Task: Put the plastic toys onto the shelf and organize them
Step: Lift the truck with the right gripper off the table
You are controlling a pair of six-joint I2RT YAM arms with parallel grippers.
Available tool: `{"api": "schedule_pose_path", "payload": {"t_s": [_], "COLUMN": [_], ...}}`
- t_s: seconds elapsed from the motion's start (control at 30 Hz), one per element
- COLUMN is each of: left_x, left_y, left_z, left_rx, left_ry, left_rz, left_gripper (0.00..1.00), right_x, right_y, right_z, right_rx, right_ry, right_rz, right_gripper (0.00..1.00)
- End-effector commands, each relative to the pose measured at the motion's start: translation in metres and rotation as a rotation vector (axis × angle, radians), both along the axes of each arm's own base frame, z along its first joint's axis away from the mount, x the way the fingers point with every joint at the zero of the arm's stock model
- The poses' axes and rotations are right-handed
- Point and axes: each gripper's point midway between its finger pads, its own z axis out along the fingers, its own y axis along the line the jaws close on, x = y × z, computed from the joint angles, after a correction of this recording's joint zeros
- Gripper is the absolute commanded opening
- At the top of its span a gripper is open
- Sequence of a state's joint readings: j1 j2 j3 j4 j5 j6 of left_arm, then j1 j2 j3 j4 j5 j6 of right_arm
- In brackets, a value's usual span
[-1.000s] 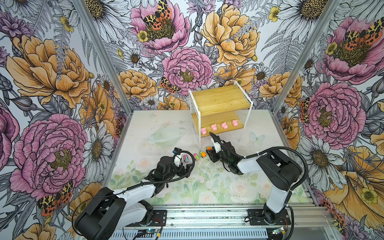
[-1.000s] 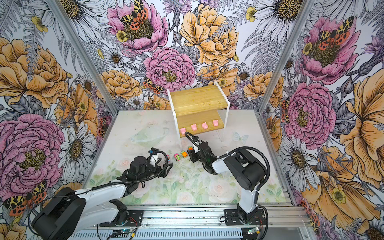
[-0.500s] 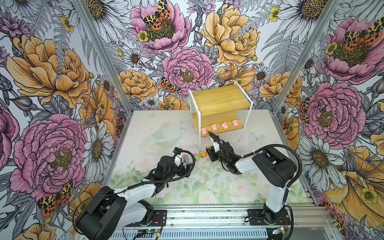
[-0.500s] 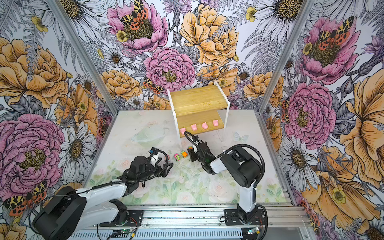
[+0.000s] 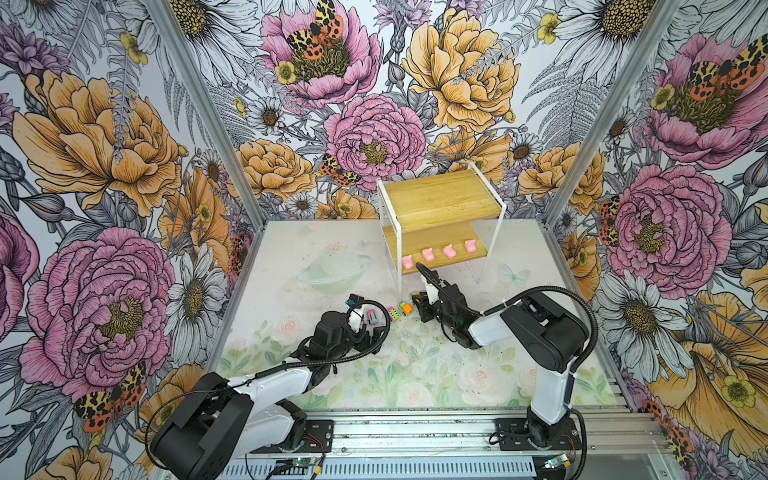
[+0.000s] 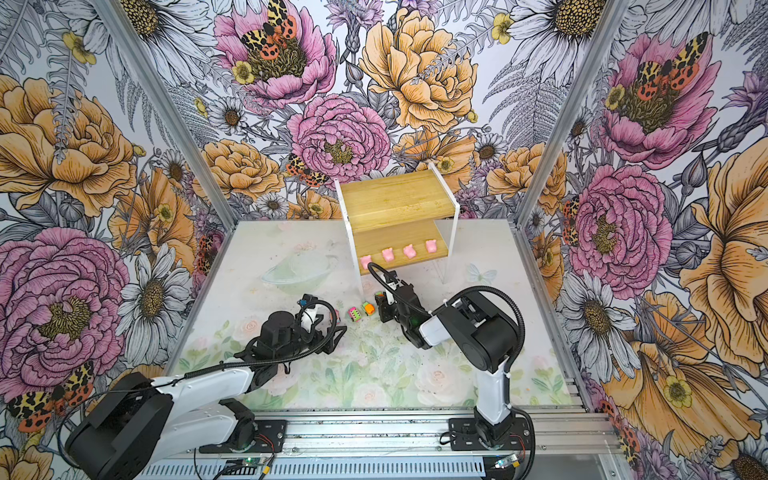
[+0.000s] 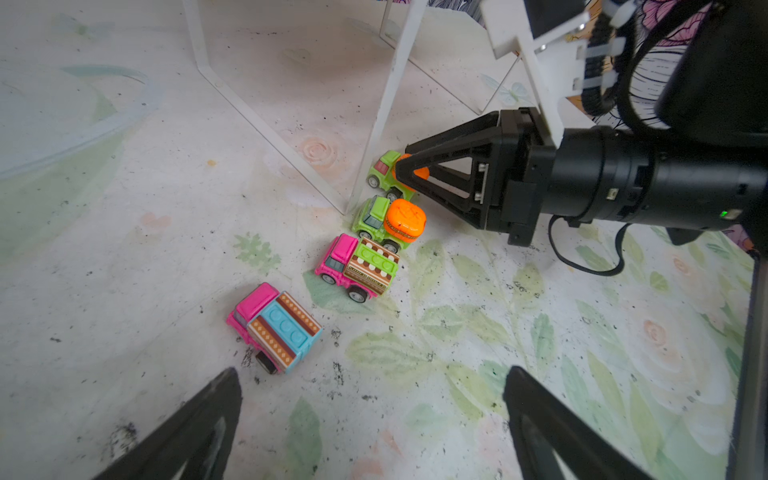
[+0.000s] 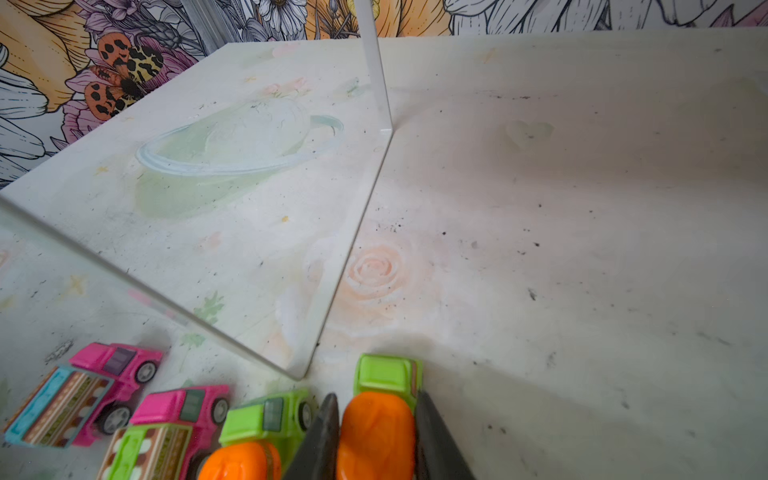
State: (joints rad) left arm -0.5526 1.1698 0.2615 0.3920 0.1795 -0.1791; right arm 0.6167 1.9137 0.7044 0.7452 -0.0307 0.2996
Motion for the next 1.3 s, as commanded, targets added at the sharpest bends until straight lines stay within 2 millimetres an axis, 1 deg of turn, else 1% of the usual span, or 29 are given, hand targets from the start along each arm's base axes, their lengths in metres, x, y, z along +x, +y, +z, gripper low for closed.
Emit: {"api": "schedule_pose_path", "payload": {"t_s": [0.0, 0.2, 0.4, 0.57, 0.67, 0.87, 1.03, 1.13, 1.27], "left_x": [0.004, 0.004, 0.004, 0.004, 0.005, 0.005, 0.004, 0.004, 0.003], "left_y": [-0.003, -0.003, -0.003, -0.003, -0.004, -0.004, -0.004, -0.004, -0.005], "left_z": [0.006, 0.007, 0.007, 0.006, 0.006, 0.007, 0.006, 0.006, 0.005], "left_rx": [0.002, 0.002, 0.001, 0.003, 0.003, 0.005, 0.005, 0.004, 0.005], "left_ry": [-0.022, -0.023, -0.024, -0.02, -0.021, -0.022, -0.019, -0.018, -0.017], "left_rz": [-0.001, -0.001, -0.001, -0.002, -0.004, -0.006, -0.007, -0.009, -0.012], "left_gripper": [0.99, 0.99, 0.99, 0.99, 0.99, 0.99, 0.99, 0.99, 0.99], "right_x": [-0.002, -0.007, -0.016, -0.023, -0.029, -0.039, -0.047, -0.053, -0.061], "right_y": [0.007, 0.002, -0.005, -0.015, -0.021, -0.032, -0.039, -0.043, -0.049], "right_z": [-0.001, 0.002, 0.007, 0.012, 0.019, 0.041, 0.064, 0.085, 0.12], "right_rx": [0.023, 0.025, 0.024, 0.015, 0.011, 0.001, 0.012, 0.019, 0.021], "right_ry": [-0.001, -0.003, -0.003, -0.008, -0.011, -0.004, 0.031, 0.047, 0.055], "right_rz": [0.008, 0.007, 0.001, -0.018, -0.024, -0.028, -0.016, -0.004, 0.011], "right_gripper": [0.28, 0.26, 0.25, 0.25, 0.25, 0.25, 0.24, 0.24, 0.24]}}
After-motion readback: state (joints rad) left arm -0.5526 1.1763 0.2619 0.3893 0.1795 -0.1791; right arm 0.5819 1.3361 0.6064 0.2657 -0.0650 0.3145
